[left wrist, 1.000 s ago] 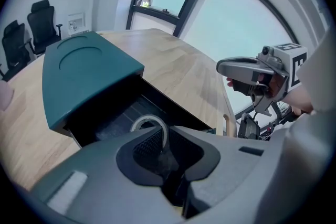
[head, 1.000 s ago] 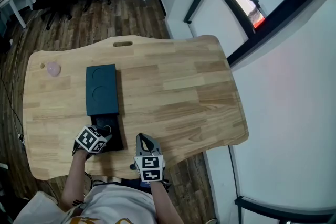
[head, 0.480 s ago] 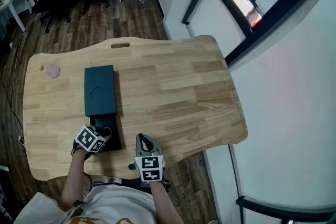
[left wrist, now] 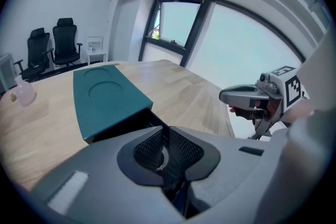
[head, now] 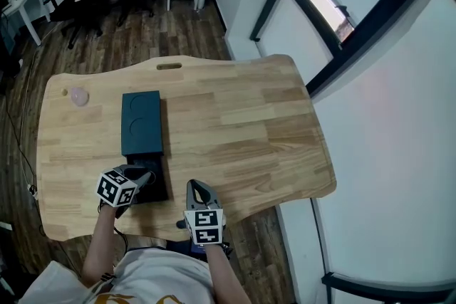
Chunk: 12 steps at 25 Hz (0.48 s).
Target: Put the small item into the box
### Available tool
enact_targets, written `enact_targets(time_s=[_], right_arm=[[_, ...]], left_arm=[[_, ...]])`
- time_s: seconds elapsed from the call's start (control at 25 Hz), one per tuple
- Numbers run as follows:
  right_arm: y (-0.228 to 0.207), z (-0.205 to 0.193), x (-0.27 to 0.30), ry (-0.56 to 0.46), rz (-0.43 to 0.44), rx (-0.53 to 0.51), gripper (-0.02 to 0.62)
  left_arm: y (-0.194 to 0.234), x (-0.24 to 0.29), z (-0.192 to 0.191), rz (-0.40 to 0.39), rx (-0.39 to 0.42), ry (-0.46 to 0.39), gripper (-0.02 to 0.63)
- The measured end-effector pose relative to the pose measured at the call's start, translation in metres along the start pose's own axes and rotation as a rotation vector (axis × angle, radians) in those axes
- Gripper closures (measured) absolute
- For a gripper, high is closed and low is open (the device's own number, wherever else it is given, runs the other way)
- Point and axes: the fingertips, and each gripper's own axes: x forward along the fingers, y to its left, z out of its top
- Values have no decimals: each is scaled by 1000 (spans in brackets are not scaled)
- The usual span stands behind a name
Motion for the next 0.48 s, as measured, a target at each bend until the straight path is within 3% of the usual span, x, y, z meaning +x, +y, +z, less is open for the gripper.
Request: enact_targets(time_s=[0.24,0.48], right_arm=[[7,13,-11,-31,10,-23,591],[20,22,-21,-65,28,-37,591]], left_arm=[[-10,-32,18,9,4,-147,569],[-39,-75,45,-112,-87,-396,603]])
